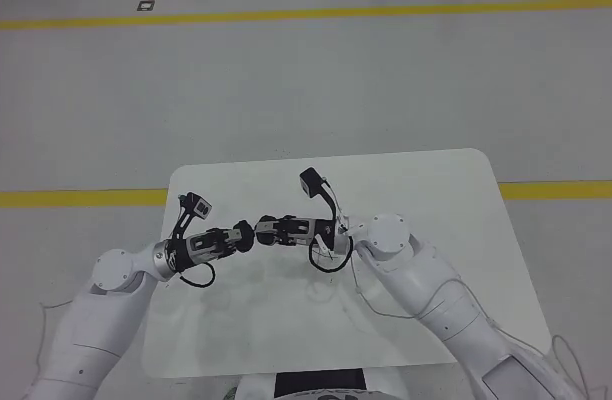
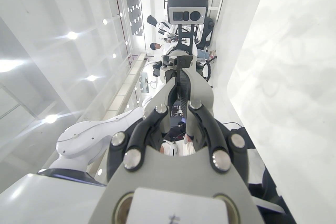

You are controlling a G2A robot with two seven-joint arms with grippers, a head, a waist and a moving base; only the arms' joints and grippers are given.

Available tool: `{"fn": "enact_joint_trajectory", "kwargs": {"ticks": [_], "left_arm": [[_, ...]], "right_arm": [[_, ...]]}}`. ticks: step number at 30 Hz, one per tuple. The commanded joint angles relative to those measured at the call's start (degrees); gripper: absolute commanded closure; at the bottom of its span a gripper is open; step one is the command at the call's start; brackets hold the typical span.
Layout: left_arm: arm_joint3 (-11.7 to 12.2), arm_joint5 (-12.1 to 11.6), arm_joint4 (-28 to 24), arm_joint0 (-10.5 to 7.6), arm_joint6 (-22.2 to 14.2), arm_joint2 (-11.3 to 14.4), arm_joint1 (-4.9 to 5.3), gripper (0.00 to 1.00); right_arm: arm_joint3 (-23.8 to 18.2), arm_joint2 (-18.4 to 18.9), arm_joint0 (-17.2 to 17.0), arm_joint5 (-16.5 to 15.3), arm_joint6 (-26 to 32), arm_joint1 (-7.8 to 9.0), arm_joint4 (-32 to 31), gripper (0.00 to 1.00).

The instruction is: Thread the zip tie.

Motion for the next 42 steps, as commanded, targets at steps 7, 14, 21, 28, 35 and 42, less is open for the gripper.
{"fn": "enact_joint_trajectory", "kwargs": {"ticks": [7,14,21,28,35,42], "left_arm": [[0.2,0.0,-0.1,-0.07,-0.6,-0.1,-0.04,1.00],[0.3,0.0,-0.5,-0.15,-2.8,-0.7,-0.01,1.00],[1.2,0.0,-2.8,-1.38,-9.8,-0.6,-0.06,1.00],[0.7,0.0,-1.4,-2.87,-12.3,1.1,1.34,1.00],[-0.3,0.0,-2.4,-3.93,-12.3,5.2,4.62,1.00],[-1.8,0.0,-5.8,-4.70,-12.3,8.1,6.80,1.00]], "right_arm": [[0.2,0.0,0.1,0.1,-0.3,0.07,-0.1,0.50],[-0.3,1.4,-0.4,0.1,-2.0,0.41,-0.6,0.00],[-1.1,3.5,-1.9,-0.1,-3.6,0.99,-0.8,0.00],[-1.4,3.9,-2.5,-0.3,-3.8,1.19,-0.4,0.00],[-1.3,3.7,-2.4,-0.5,-3.6,1.21,-0.5,0.00],[-1.3,3.7,-2.4,-0.5,-3.6,1.21,-0.5,0.00]]}}
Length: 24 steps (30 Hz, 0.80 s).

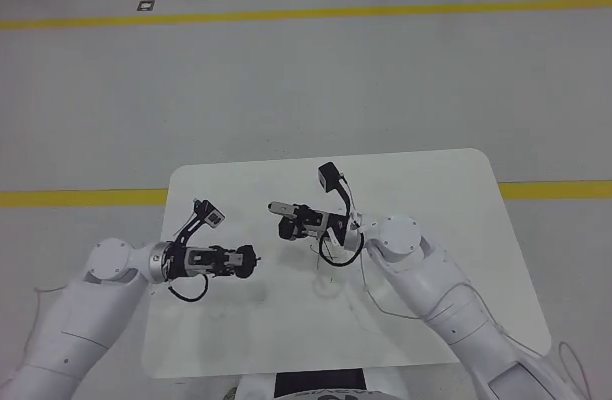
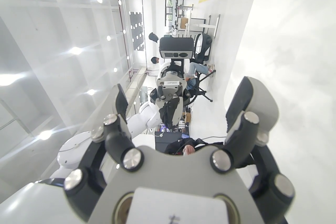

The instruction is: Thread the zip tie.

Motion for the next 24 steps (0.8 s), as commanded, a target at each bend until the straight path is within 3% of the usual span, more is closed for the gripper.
{"fn": "enact_joint_trajectory", "kwargs": {"ticks": [1,7,11,17,24], "left_arm": [[-0.1,0.0,0.1,-0.01,0.0,0.1,0.03,1.00],[-0.1,0.0,0.1,-0.01,0.0,0.1,0.03,1.00],[0.4,0.0,3.4,0.18,3.4,-0.2,0.09,1.00],[0.5,0.0,4.2,1.74,2.0,-3.9,0.39,1.00],[0.2,0.0,3.7,5.32,0.8,-9.8,0.20,1.00]], "right_arm": [[0.0,0.0,0.0,0.0,0.0,0.00,0.0,0.00],[0.0,0.0,0.0,0.0,0.0,0.00,0.0,0.00],[0.0,0.0,0.0,0.0,0.0,0.00,0.0,0.00],[0.0,0.0,0.0,0.0,0.0,0.00,0.0,0.00],[0.0,0.0,0.0,0.0,0.0,0.00,0.0,0.00]]}}
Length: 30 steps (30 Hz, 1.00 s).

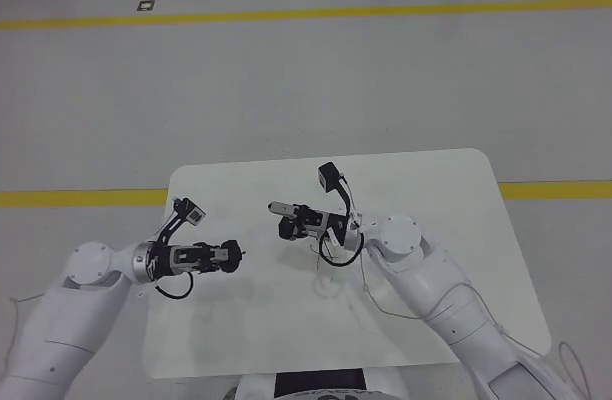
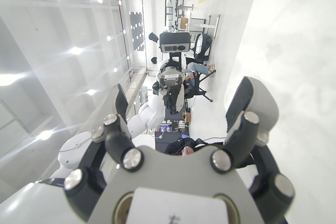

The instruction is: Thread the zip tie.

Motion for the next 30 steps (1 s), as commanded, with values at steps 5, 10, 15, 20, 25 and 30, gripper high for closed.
{"fn": "enact_joint_trajectory", "kwargs": {"ticks": [5,10,15,20,25,30], "left_arm": [[-0.4,0.0,-0.3,2.61,-0.1,-3.7,-0.80,1.00],[0.0,0.0,-0.5,3.22,-0.4,-3.9,-1.16,1.00],[0.0,0.0,-0.5,3.22,-0.4,-3.9,-1.16,1.00],[0.0,0.0,-0.5,3.22,-0.4,-3.9,-1.16,1.00],[0.0,0.0,-0.5,3.22,-0.4,-3.9,-1.16,1.00],[0.0,0.0,-0.5,3.22,-0.4,-3.9,-1.16,1.00]], "right_arm": [[0.0,0.0,0.0,0.0,0.0,0.00,0.0,0.00],[0.0,0.0,0.0,0.0,0.0,0.00,0.0,0.00],[-5.7,-0.5,1.6,8.2,-1.8,1.35,-19.8,0.00],[-13.6,0.6,1.0,16.9,4.5,3.16,-33.7,0.00],[-16.5,-0.8,1.2,21.0,11.3,4.08,-42.3,0.00],[-15.8,-4.4,2.8,21.5,16.7,4.23,-48.8,0.00]]}}
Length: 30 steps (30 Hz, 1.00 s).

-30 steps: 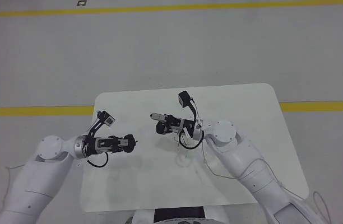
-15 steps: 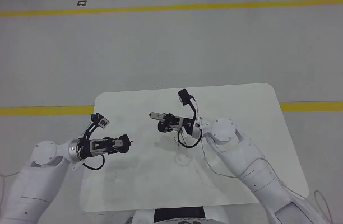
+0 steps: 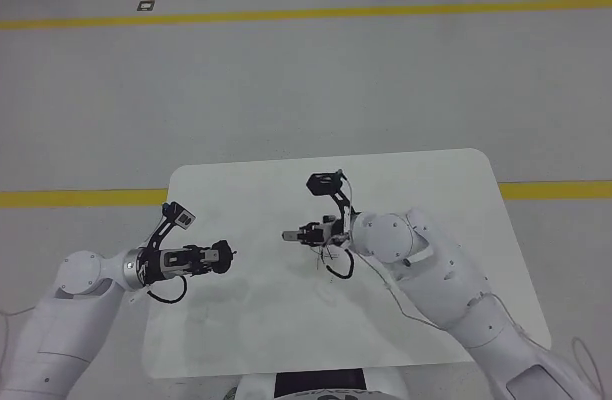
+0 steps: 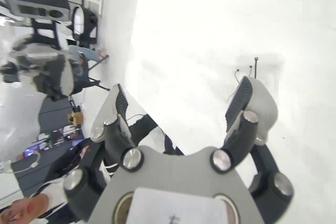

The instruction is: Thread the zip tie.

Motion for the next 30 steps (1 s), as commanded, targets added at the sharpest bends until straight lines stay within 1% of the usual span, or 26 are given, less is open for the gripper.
{"fn": "enact_joint_trajectory", "kwargs": {"ticks": [1,7,8,10,12,14,16,18,22,30], "left_arm": [[0.0,0.0,0.0,0.00,0.0,0.0,0.00,1.00],[0.0,0.0,0.0,0.00,0.0,0.0,0.00,1.00],[0.0,0.0,0.0,0.00,0.0,0.0,0.00,1.00],[0.0,0.0,0.0,0.00,0.0,0.0,0.00,1.00],[0.0,0.0,0.0,0.00,0.0,0.0,0.00,1.00],[0.0,0.0,0.0,0.00,0.0,0.0,0.00,1.00],[0.0,0.0,0.0,0.00,0.0,0.0,0.00,1.00],[0.0,0.0,0.0,0.00,0.0,0.0,0.00,1.00],[0.0,0.0,0.0,0.00,0.0,0.0,0.00,1.00],[0.0,0.0,0.0,0.00,0.0,0.0,0.00,1.00]], "right_arm": [[0.4,-0.6,0.4,-0.2,1.2,-0.04,-0.6,0.00],[0.4,-0.6,0.4,-0.2,1.2,-0.04,-0.6,0.00],[0.3,-0.7,0.2,-0.6,0.5,-0.04,-0.7,0.00],[0.1,-1.9,0.1,-1.6,0.9,0.00,-2.6,0.00],[0.1,-3.6,0.9,-0.8,2.9,-0.05,-5.8,0.00],[0.4,-4.9,1.7,-0.6,4.6,-0.23,-7.2,0.00],[1.0,-6.5,2.7,0.2,6.3,-0.48,-9.0,0.00],[1.5,-7.8,3.6,0.5,7.6,-0.77,-10.0,0.00],[3.2,-10.6,5.4,0.0,9.9,-1.60,-10.3,0.00],[3.6,-10.8,5.6,0.0,10.0,-1.74,-10.0,0.00]]}}
